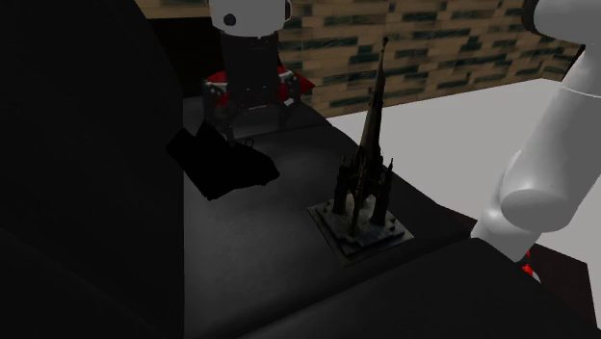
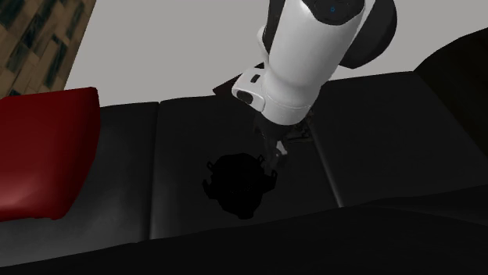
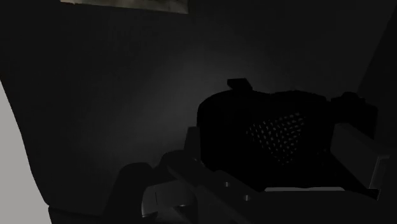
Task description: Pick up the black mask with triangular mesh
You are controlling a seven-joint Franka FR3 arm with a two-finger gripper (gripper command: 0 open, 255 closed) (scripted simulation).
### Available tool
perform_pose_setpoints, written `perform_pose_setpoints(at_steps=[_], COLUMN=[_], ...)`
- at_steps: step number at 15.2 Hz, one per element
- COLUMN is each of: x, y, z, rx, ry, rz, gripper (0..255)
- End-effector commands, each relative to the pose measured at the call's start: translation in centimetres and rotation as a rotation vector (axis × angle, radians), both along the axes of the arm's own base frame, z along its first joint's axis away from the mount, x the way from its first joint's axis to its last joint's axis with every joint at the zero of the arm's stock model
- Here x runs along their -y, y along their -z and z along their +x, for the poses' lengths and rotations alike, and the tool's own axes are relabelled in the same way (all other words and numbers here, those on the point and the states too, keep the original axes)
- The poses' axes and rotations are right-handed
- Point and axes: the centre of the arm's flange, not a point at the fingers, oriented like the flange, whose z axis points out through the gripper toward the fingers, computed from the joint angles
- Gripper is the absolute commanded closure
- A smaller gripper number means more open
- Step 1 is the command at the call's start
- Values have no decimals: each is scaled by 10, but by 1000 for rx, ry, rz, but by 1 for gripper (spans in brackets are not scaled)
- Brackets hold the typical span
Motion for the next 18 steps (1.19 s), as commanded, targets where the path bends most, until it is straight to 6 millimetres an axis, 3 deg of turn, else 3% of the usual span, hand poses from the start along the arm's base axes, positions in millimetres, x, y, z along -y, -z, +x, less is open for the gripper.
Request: perform_pose_setpoints(at_steps=[1,5,14,15,18], x=[-25,-70,-70,-70,-70], y=[0,1,41,40,40], z=[11,32,32,33,33], rx=[1,-1,-1,-1,-1], ry=[32,76,76,76,76], rz=[1,-1,-1,-1,-1], gripper=[0,0,0,255,255])
